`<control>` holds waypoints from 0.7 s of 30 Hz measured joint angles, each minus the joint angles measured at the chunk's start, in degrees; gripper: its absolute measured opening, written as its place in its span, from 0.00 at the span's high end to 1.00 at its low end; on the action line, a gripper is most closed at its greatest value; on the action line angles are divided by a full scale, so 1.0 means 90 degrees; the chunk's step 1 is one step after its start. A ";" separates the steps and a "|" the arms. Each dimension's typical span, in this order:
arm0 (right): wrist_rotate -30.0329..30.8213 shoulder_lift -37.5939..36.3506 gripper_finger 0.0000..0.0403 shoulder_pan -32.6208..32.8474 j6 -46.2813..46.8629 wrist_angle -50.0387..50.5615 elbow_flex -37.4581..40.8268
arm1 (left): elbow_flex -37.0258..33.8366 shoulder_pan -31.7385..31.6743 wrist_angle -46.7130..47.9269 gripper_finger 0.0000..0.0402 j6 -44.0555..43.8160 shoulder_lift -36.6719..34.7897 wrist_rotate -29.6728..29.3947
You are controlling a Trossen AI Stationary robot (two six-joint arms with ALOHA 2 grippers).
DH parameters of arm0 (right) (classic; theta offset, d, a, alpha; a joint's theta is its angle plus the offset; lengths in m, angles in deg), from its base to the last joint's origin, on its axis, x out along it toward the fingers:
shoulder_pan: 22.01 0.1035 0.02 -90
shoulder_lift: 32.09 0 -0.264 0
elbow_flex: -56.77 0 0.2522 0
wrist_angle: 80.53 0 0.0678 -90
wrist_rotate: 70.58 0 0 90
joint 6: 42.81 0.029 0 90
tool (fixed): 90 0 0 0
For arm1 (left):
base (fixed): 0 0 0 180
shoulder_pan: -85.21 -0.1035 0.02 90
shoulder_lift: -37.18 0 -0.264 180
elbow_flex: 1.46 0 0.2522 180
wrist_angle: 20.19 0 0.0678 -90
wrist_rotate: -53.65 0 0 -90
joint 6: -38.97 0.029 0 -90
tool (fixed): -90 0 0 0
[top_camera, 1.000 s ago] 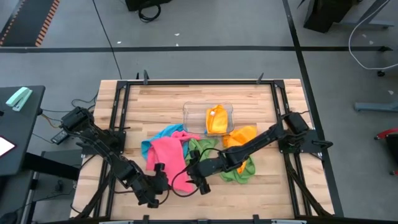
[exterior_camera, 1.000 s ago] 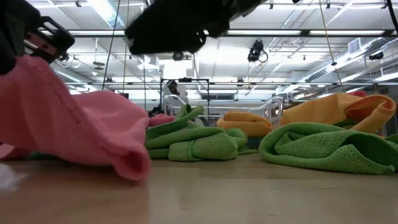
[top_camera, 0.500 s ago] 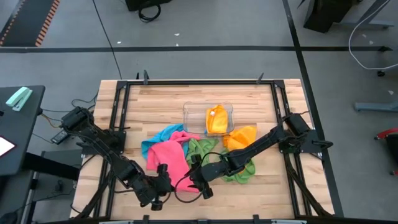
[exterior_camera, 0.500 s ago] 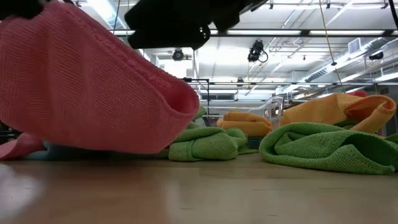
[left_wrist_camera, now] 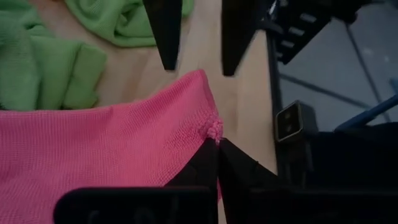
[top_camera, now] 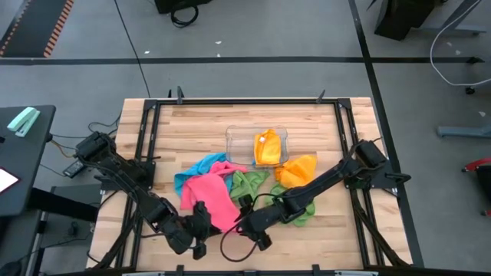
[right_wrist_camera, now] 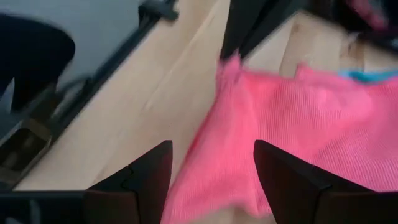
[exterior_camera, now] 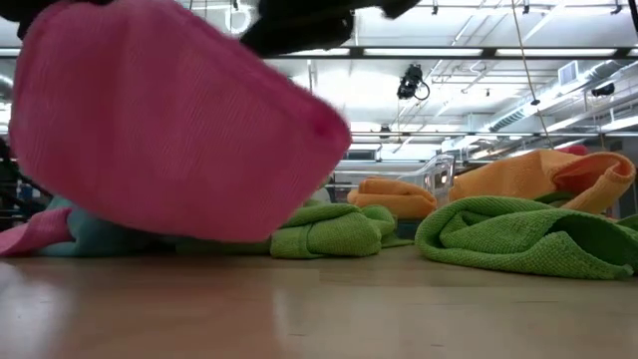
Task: Fold microfiber towels
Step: Fold the bottom pink microfiber cloth
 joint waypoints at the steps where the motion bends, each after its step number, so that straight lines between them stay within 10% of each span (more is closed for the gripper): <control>1: 0.0001 -0.0034 0.42 0.0025 0.0001 0.0232 -0.0072 | 0.0000 0.0000 -0.0092 0.97 -0.0051 0.0001 -0.0005; 11: 0.0004 -0.0924 0.42 0.0381 -0.0022 0.1072 0.0456 | 0.0021 -0.0055 -0.1618 0.98 -0.0063 0.0825 -0.0028; 21: -0.0137 -0.2046 0.42 0.0323 0.0067 -0.1321 0.2519 | 0.1118 -0.0140 -0.1198 0.98 0.0406 0.1517 -0.0102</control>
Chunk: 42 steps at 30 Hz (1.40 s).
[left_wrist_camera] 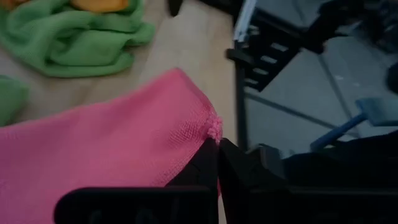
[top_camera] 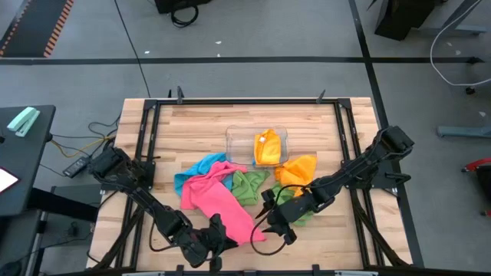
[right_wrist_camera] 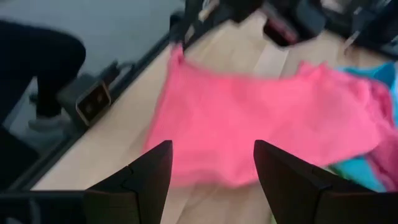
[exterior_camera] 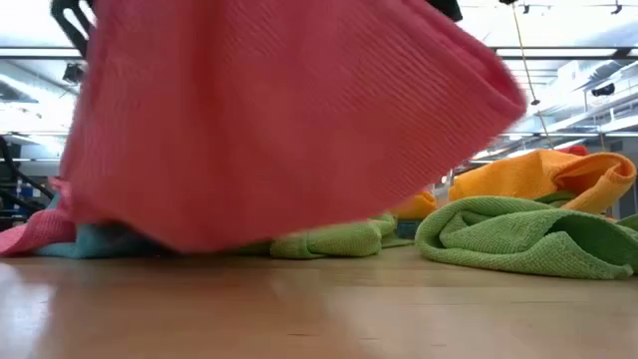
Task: Fold microfiber towels
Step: Fold the bottom pink microfiber cloth
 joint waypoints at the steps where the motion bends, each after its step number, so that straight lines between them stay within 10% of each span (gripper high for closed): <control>1: 0.0000 -0.0074 0.42 0.0004 0.0006 -0.0070 0.0112 | 0.0115 -0.0046 0.0075 0.98 -0.0029 0.0046 -0.0018; 14: -0.0342 -0.0584 0.42 0.0212 0.0194 0.0063 0.0818 | 0.1077 -0.0343 0.0524 0.96 -0.0309 0.0743 -0.0230; 42: 0.1213 0.1440 0.42 0.1054 0.0679 -0.1604 0.0442 | 0.1063 -0.0089 0.1652 0.98 -0.2941 0.0793 -0.0281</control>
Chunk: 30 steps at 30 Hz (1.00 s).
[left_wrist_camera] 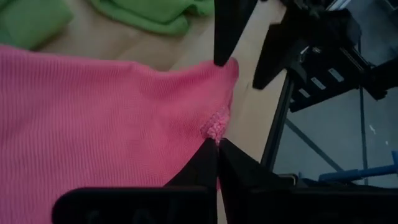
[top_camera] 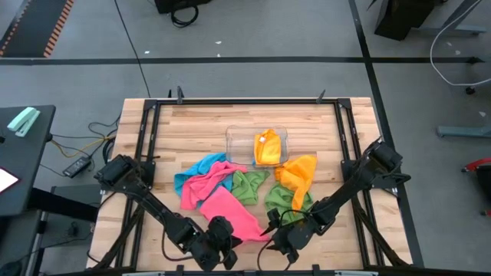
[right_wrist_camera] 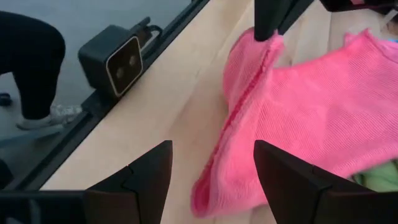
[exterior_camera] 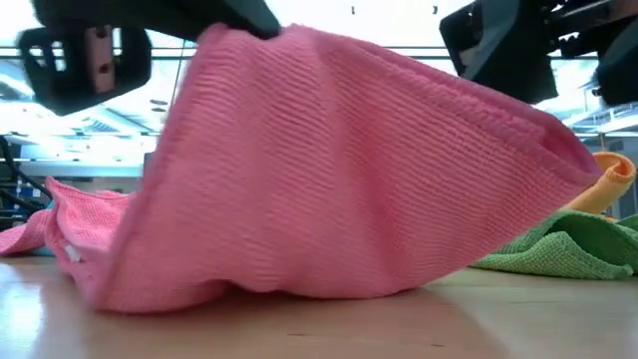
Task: Fold microfiber towels
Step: Fold the bottom pink microfiber cloth
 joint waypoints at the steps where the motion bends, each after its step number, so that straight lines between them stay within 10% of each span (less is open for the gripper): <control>1: 0.0096 0.0033 0.42 0.0000 -0.0004 0.0014 -0.0006 | 0.0000 0.0010 0.0042 0.98 -0.0083 0.0000 0.0004; 19: -0.0003 0.0166 0.42 -0.0291 -0.0799 -0.0013 -0.0146 | 0.0000 0.0388 0.0957 0.95 -0.1436 0.0056 0.0013; 30: -0.1380 0.0173 0.42 -0.1068 -0.0887 -0.0146 -0.0136 | 0.0000 0.0459 0.1497 0.95 -0.1931 0.0073 0.0014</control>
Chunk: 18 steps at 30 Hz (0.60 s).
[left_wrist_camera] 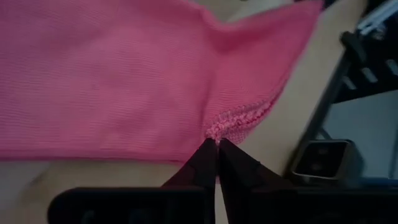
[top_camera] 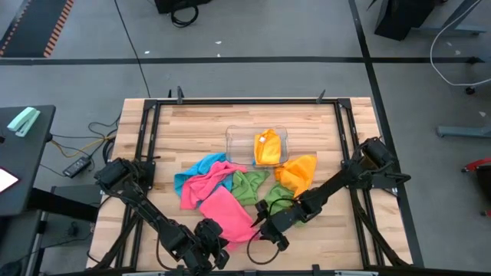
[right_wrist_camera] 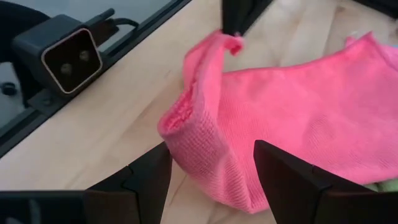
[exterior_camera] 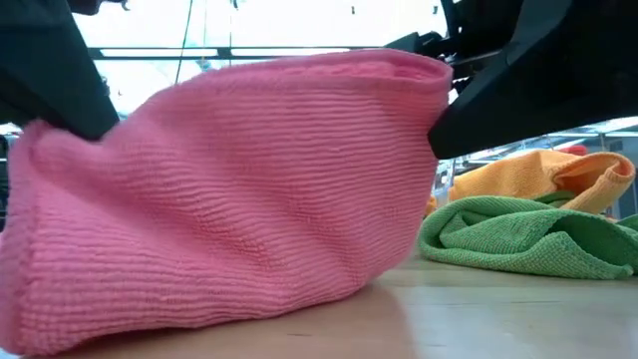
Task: Fold microfiber towels
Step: Fold the bottom pink microfiber cloth
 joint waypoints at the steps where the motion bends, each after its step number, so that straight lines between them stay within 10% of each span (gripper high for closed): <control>1: -0.0077 0.0000 0.42 -0.0045 0.0006 -0.0019 0.0000 | 0.0000 -0.0002 0.0093 0.95 -0.0067 0.0018 -0.0003; 18: -0.0805 0.0000 0.42 -0.0691 0.0001 -0.0004 0.0000 | 0.0000 -0.0051 0.0994 0.98 -0.0154 0.0107 0.0153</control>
